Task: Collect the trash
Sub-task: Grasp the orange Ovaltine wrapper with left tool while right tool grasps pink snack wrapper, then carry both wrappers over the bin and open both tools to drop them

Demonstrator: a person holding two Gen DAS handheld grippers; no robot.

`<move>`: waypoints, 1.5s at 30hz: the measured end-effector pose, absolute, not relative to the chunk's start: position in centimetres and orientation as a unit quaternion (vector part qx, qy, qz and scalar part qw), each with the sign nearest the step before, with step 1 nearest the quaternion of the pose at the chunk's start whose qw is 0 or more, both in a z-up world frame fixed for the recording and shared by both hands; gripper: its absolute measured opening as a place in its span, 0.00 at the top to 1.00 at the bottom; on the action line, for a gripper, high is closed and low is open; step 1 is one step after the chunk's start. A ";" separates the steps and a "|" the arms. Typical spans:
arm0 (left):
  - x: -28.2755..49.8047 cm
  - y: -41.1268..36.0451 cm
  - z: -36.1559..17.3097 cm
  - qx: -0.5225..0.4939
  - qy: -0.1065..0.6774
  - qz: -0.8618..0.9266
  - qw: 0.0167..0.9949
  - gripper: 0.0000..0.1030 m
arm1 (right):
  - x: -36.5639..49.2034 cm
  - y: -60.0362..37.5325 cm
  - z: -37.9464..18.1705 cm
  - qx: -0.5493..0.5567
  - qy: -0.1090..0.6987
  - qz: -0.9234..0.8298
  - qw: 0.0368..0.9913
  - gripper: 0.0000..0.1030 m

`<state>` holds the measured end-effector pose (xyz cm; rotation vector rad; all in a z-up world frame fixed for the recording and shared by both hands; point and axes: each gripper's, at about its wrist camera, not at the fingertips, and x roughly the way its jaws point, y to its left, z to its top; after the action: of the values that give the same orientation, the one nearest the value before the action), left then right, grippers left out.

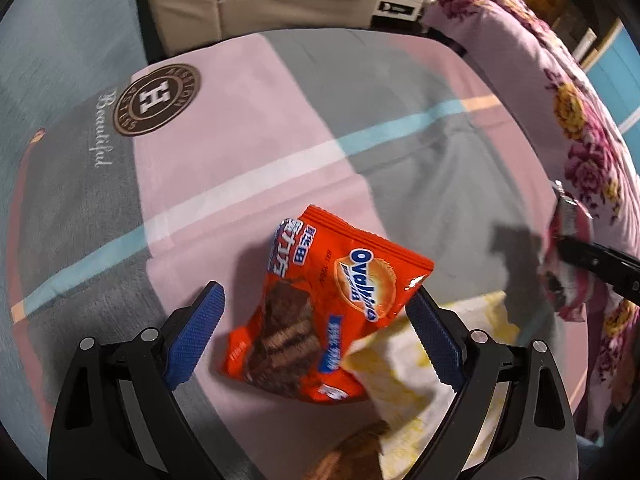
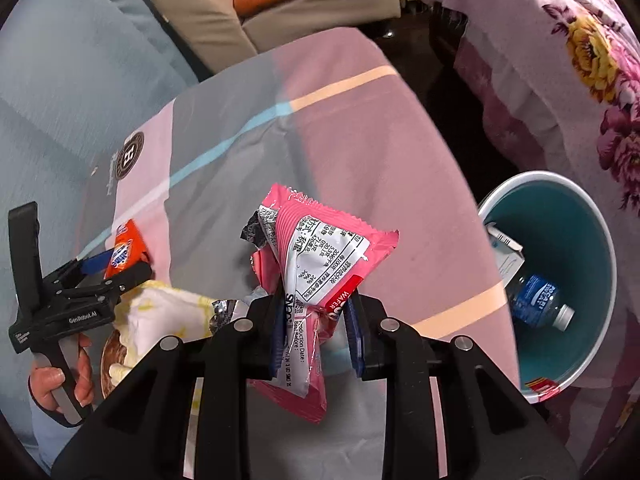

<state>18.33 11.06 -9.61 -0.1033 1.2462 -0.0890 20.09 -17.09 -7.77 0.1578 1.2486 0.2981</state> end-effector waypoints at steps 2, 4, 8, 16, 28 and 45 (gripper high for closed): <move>18.5 11.9 -9.6 -0.060 0.582 -0.036 0.810 0.11 | 20.3 -17.5 -7.9 0.075 0.581 0.137 0.799 0.77; 18.6 12.7 -9.6 -0.070 0.581 -0.032 0.811 0.11 | 20.4 -17.7 -8.1 0.077 0.581 0.136 0.799 0.77; 18.2 14.3 -9.2 -0.092 0.577 -0.019 0.811 0.11 | 20.7 -17.1 -8.6 0.079 0.583 0.137 0.797 0.77; 16.1 15.3 -9.0 -0.099 0.564 -0.005 0.820 0.43 | 20.8 -16.9 -8.3 0.077 0.577 0.142 0.801 0.77; 15.4 12.0 -3.5 -0.079 0.516 -0.021 0.852 0.62 | 19.3 -19.2 -6.1 0.088 0.553 0.136 0.817 0.77; 15.4 -5.9 -1.6 -0.017 0.524 -0.142 0.840 0.61 | 14.9 -29.7 -3.0 0.142 0.504 0.099 0.846 0.76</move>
<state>15.40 -5.90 -1.62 -0.0367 1.1069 -0.2998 14.92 -29.74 -2.96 0.2998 1.0634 0.2091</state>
